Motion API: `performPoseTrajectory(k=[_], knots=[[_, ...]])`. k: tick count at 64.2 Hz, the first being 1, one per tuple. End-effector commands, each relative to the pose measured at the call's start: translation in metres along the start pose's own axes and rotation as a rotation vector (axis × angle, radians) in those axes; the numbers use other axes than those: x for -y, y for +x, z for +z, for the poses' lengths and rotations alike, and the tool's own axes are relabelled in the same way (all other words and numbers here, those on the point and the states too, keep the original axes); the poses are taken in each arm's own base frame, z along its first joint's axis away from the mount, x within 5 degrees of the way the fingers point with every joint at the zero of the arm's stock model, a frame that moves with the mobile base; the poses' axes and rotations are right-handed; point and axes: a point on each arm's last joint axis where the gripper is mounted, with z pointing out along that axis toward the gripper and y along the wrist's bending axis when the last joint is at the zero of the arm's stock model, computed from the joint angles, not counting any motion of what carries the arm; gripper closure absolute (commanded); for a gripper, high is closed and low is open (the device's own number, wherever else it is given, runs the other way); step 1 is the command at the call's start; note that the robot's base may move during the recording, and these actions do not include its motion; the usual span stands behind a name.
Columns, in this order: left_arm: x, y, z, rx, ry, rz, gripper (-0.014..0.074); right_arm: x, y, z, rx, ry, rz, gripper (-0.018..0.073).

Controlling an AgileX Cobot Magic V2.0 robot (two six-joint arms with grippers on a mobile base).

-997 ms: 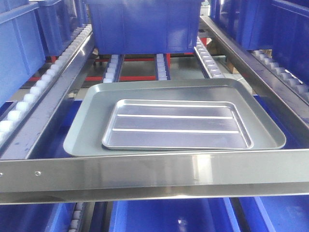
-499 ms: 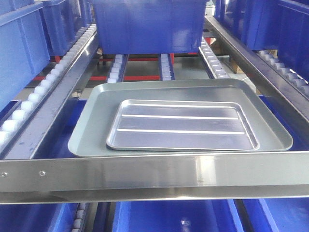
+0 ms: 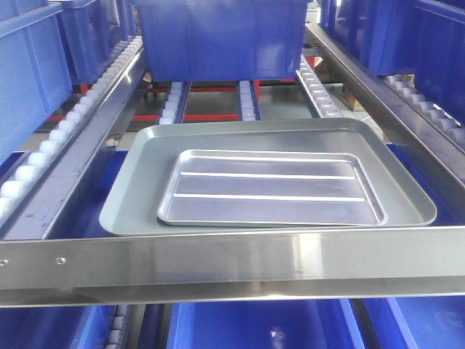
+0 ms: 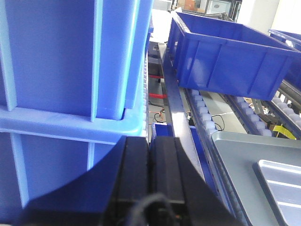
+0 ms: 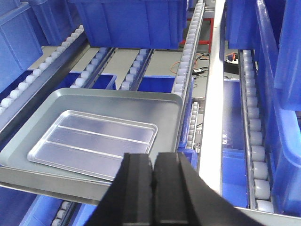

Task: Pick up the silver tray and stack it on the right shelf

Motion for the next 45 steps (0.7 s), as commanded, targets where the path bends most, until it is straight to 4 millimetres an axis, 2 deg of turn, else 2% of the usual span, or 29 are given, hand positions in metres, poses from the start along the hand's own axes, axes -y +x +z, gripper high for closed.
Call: performPoseTrajectory(k=[1, 22, 29, 37, 45], knots=[[-0.001, -0.003, -0.001, 0.09, 0.0, -0.005, 0.0689, -0.001, -0.015, -0.002, 0.094, -0.006, -0.024, 0.051], [-0.001, -0.003, -0.001, 0.09, 0.0, -0.005, 0.0689, -0.001, -0.015, -0.002, 0.097, -0.006, -0.024, 0.051], [-0.001, -0.003, -0.001, 0.09, 0.0, -0.005, 0.0689, 0.002, -0.01, 0.004, 0.125, 0.044, -0.066, 0.051], [-0.001, -0.003, -0.001, 0.09, 0.0, -0.005, 0.0689, 0.007, 0.009, 0.018, 0.183, 0.138, -0.077, 0.051], [-0.001, -0.003, -0.001, 0.09, 0.0, -0.005, 0.0689, 0.016, 0.046, 0.036, 0.241, 0.208, -0.055, 0.051]])
